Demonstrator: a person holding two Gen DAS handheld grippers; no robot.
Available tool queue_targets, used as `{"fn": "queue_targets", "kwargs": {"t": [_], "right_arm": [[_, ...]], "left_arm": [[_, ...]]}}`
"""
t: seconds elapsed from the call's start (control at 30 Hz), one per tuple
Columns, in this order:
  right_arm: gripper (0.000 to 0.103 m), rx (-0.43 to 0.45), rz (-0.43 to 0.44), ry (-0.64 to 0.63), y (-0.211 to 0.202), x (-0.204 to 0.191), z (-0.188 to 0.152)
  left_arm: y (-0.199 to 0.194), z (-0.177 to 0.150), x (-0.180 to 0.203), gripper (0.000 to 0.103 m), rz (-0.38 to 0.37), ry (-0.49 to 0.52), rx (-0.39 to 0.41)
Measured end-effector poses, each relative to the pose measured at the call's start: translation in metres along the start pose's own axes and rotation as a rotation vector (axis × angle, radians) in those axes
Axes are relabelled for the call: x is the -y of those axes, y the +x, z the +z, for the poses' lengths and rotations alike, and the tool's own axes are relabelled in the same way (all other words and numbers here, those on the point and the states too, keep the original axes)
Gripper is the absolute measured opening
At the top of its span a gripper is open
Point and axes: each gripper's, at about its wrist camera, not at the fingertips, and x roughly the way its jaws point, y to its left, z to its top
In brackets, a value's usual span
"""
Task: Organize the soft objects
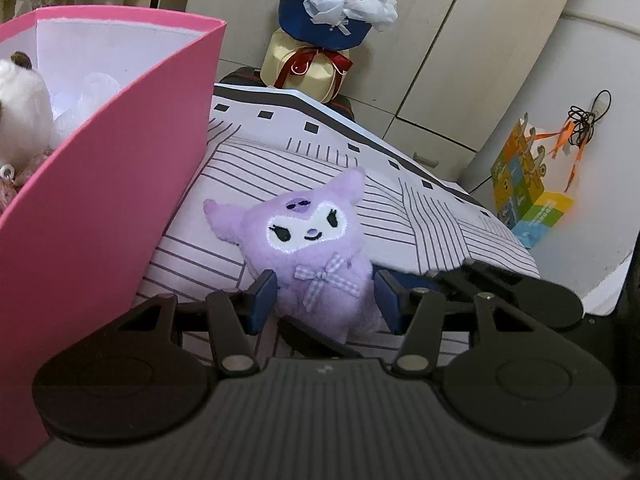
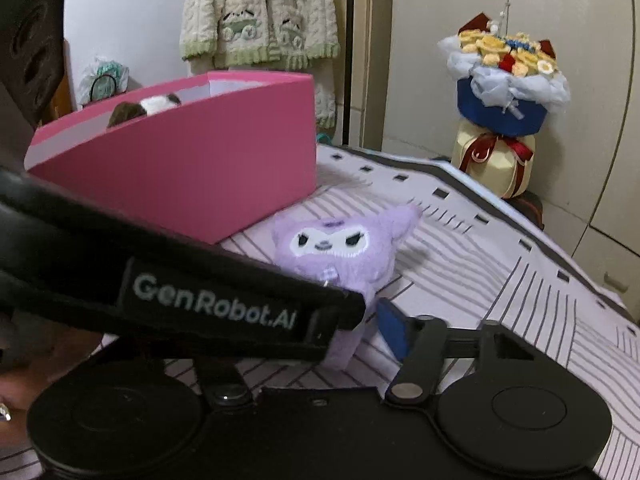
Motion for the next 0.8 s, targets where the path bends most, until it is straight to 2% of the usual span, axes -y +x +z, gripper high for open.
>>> {"fn": "queue_targets", "kwargs": {"t": [0.23,0.43,0.6,0.8], "right_arm": [[0.047,0.011,-0.023,0.162,-0.004,0.002,-0.008],[0.046,0.021,-0.038,0.303,-0.016,0.000,-0.017],[0.046,0.030,-0.039,0.370,-0.028,-0.006,-0.026],[0.045,0.061,-0.038,0.437,-0.051,-0.016,-0.033]], "left_arm": [[0.004,-0.001,-0.003,0.053,-0.028,-0.019,-0.019],[-0.004,-0.007,0.004,0.051,-0.047,0.039,-0.037],[-0.017,-0.016,0.011,0.050,-0.061,0.084,-0.034],[-0.040,-0.022,0.013,0.047,-0.113,0.113,-0.042]]}}
